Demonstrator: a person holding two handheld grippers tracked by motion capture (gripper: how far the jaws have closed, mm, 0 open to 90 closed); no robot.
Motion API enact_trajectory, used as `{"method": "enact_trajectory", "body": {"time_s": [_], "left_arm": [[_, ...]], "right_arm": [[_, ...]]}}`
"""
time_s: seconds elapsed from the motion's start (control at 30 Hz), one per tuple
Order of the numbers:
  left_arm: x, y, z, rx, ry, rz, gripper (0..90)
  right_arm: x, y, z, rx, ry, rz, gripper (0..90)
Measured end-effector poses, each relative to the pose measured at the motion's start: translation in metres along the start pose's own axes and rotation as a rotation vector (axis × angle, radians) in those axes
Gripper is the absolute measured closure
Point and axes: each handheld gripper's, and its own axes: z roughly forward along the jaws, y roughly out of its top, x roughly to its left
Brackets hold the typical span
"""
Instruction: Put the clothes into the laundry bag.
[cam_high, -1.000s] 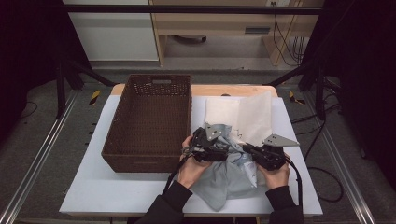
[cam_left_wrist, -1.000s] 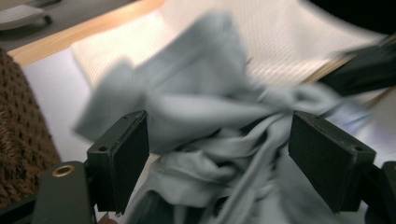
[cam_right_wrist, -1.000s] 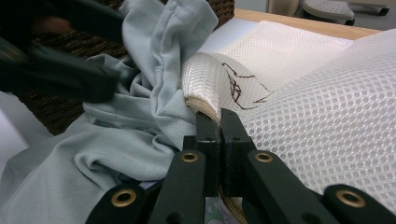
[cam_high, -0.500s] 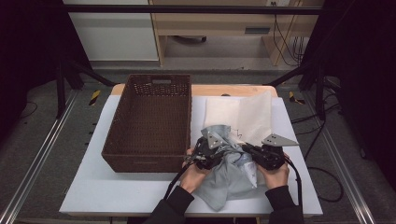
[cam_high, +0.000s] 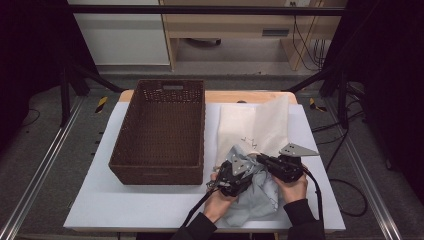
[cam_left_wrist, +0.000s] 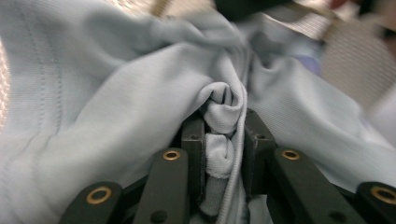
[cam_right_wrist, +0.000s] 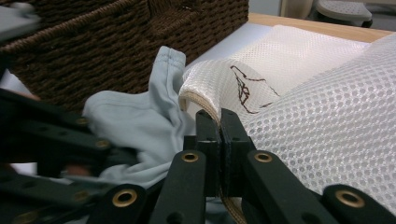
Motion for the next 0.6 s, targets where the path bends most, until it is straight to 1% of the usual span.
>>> {"method": "enact_trajectory", "body": {"time_s": [0.03, 0.1, 0.17, 0.2, 0.27, 0.3, 0.33, 0.4, 0.47, 0.5, 0.53, 0.57, 0.6], "left_arm": [[0.002, 0.002, 0.004, -0.005, 0.027, -0.013, 74.3], [0.007, 0.006, 0.012, -0.022, 0.05, -0.073, 74.3], [0.012, 0.01, 0.018, -0.042, 0.082, -0.105, 74.3], [0.012, 0.012, 0.02, -0.044, 0.103, -0.095, 74.3], [0.009, 0.014, 0.025, -0.062, 0.164, -0.04, 73.8], [0.009, 0.014, 0.028, -0.066, 0.169, -0.035, 73.0], [0.01, 0.013, 0.029, -0.068, 0.153, -0.042, 72.0], [0.014, 0.011, 0.025, -0.084, 0.087, -0.046, 69.0], [0.02, 0.007, 0.011, -0.104, 0.013, -0.045, 63.5], [0.023, 0.005, 0.003, -0.11, -0.011, -0.053, 59.7], [0.026, 0.003, -0.006, -0.117, -0.026, -0.059, 56.3], [0.028, 0.002, -0.015, -0.128, -0.028, -0.048, 54.7], [0.03, 0.001, -0.023, -0.14, -0.018, -0.038, 53.8]], "right_arm": [[0.0, 0.0, -0.001, -0.003, 0.006, -0.002, 88.7], [0.001, 0.0, -0.002, -0.012, 0.016, -0.003, 88.7], [0.001, 0.001, -0.003, -0.018, 0.028, -0.007, 88.7], [0.002, 0.001, -0.004, -0.023, 0.03, -0.005, 88.7], [0.002, 0.001, -0.004, -0.026, 0.032, -0.004, 88.7], [0.002, 0.001, -0.005, -0.029, 0.031, -0.006, 88.7], [0.001, 0.001, -0.005, -0.032, 0.028, -0.004, 88.6], [0.0, 0.001, -0.006, -0.026, 0.016, -0.008, 88.5], [-0.001, 0.0, -0.007, -0.017, -0.01, -0.021, 88.4], [-0.001, 0.0, -0.007, -0.008, -0.026, -0.032, 88.4], [-0.001, 0.0, -0.006, -0.001, -0.036, -0.039, 88.4], [-0.001, 0.0, -0.006, 0.005, -0.052, -0.046, 88.4], [-0.001, -0.001, -0.005, 0.011, -0.062, -0.047, 88.4]]}}
